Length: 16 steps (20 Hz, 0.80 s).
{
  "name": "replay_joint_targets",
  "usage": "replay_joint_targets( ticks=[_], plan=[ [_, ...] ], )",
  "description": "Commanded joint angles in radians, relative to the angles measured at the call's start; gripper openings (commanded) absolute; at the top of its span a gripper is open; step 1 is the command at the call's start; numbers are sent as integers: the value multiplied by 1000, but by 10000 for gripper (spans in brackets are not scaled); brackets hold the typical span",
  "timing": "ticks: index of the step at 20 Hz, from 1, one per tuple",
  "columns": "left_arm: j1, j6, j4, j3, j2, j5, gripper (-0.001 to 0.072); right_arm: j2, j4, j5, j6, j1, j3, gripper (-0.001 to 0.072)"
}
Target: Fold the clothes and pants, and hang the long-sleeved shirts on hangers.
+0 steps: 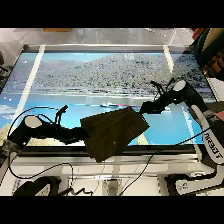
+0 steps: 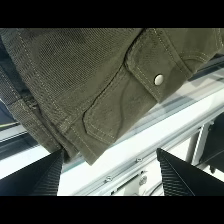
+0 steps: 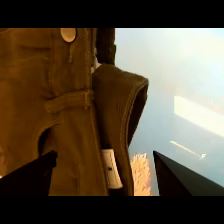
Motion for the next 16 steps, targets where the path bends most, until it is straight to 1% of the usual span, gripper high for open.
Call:
replay_joint_targets(
  ticks=[1, 4, 7, 9, 12, 14, 16],
  plan=[
    [0, 0, 0, 0, 0, 14, 663, -23, -146, -77, 41, 78, 6, 693],
    [0, 0, 0, 0, 0, 20, 663, -67, -171, -79, 92, 86, 6, 692],
    [0, 0, 0, 0, 0, 20, 663, -113, -174, -88, 99, 68, 6, 683],
    [0, 0, 0, 0, 0, 21, 663, -140, -117, -67, 96, 53, 6, 675],
    [0, 0, 0, 0, 0, 34, 663, -191, 8, 31, 26, 49, 6, 652],
    [0, 0, 0, 0, 0, 35, 663, -229, 100, 106, -20, 60, 6, 650],
    [0, 0, 0, 0, 0, 35, 663, -250, 124, 101, -27, 86, 5, 649]
  ],
)
